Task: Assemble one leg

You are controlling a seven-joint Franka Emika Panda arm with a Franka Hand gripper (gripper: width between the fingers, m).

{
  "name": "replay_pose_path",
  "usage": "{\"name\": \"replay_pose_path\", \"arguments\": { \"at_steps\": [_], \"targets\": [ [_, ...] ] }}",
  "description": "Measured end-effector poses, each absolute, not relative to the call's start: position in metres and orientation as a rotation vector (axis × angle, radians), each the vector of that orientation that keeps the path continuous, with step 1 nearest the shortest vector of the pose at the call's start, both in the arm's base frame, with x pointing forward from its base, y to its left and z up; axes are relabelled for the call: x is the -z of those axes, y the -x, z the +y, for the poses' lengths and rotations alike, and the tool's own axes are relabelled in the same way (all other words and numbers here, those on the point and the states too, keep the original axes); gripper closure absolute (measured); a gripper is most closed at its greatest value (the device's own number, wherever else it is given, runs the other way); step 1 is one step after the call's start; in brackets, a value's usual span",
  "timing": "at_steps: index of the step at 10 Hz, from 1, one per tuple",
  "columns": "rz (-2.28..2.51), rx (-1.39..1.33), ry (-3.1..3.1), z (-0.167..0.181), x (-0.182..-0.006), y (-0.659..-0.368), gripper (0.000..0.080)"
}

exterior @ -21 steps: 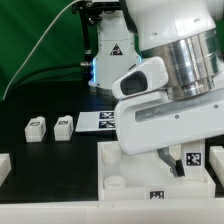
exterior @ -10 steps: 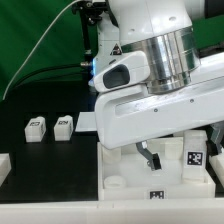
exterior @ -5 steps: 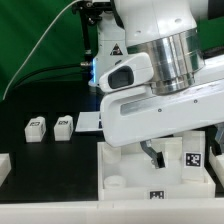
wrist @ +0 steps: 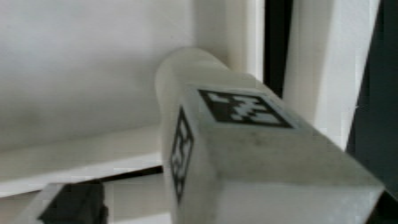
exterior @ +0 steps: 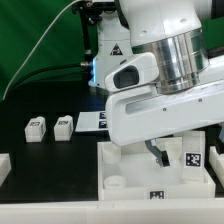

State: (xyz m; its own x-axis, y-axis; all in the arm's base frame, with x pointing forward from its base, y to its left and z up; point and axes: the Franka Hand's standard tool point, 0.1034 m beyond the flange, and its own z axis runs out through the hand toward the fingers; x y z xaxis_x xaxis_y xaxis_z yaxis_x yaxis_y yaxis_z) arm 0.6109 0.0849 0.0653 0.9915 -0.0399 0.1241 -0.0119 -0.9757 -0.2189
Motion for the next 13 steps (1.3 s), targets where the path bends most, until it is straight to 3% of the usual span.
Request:
{"name": "replay_pose_path", "arguments": {
  "at_steps": [2,3,4,7,13],
  "targets": [
    [0.082,0.183,2.913,0.085,-0.065,-0.611,0.0387],
    [0.082,0.182,2.913,0.085,-0.065,-0.611,0.0387],
    [0.140,0.182,2.908,0.085,-0.066,-0.612,0.0508],
    [0.500,0.165,2.845,0.089,-0.068,-0.615,0.0508],
    [1.747,0.089,2.209,0.093,-0.060,-0.621,0.0500]
  ]
}}
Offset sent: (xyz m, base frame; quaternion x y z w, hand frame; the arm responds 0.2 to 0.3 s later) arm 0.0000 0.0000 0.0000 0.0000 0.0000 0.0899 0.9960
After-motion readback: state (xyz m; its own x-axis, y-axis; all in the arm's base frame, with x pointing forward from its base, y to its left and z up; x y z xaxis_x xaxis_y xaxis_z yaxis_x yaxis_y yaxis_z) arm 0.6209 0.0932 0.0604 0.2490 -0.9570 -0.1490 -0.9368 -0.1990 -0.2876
